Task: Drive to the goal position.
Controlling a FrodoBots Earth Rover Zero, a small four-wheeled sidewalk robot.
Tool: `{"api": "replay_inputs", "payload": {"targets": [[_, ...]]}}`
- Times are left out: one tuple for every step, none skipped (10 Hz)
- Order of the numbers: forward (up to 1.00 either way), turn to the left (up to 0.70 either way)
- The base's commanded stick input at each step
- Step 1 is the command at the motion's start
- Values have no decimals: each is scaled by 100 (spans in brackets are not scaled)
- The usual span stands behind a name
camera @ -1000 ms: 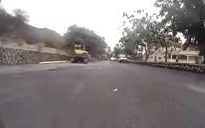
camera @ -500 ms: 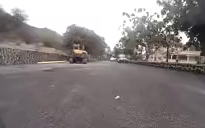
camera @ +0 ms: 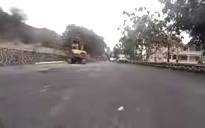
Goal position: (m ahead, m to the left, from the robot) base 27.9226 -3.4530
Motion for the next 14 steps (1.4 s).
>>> {"api": "replay_inputs", "payload": {"targets": [[70, 0], [70, 0], [70, 0], [70, 0], [70, 0], [70, 0], [70, 0], [70, 0], [70, 0], [70, 0], [70, 0], [70, 0], [70, 0], [70, 0]]}}
